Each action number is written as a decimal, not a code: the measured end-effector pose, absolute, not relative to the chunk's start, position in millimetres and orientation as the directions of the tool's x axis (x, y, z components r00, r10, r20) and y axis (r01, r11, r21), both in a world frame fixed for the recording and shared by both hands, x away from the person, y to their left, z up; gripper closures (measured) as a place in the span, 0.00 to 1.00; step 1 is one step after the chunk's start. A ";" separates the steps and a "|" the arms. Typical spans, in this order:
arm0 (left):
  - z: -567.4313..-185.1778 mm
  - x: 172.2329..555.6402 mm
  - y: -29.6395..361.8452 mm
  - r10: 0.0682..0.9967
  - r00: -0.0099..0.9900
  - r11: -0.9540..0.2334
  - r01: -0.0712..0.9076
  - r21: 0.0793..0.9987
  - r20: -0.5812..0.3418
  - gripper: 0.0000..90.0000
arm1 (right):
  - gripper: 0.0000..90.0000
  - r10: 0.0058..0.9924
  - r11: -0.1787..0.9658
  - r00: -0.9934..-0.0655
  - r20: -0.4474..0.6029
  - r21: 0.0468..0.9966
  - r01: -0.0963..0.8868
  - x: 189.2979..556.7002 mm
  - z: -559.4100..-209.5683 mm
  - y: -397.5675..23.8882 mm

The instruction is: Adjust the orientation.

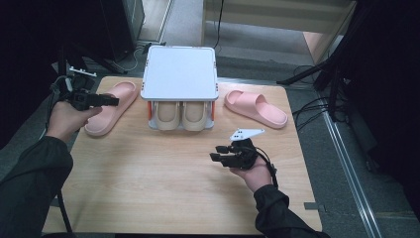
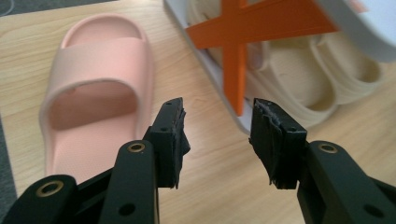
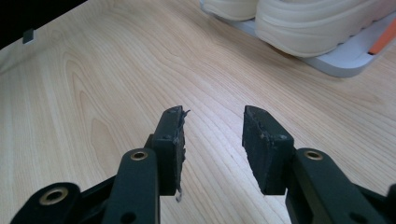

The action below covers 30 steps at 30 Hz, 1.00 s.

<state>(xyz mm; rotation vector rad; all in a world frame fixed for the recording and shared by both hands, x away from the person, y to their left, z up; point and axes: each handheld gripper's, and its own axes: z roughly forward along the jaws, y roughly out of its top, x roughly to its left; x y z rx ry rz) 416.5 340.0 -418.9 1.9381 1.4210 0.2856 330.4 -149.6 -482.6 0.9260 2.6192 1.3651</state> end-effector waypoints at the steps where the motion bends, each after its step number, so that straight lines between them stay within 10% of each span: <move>1: -423.0 419.1 341.3 0.903 0.367 -0.146 0.749 0.647 -0.222 0.61 | 0.66 0.524 0.432 -0.821 0.226 0.760 0.485 330.3 -482.4 -148.8; 30: -499.0 470.5 352.6 0.940 0.275 -0.094 0.780 0.619 -0.203 0.69 | 0.67 0.598 0.362 -0.765 0.238 0.771 0.523 317.4 -481.3 -183.5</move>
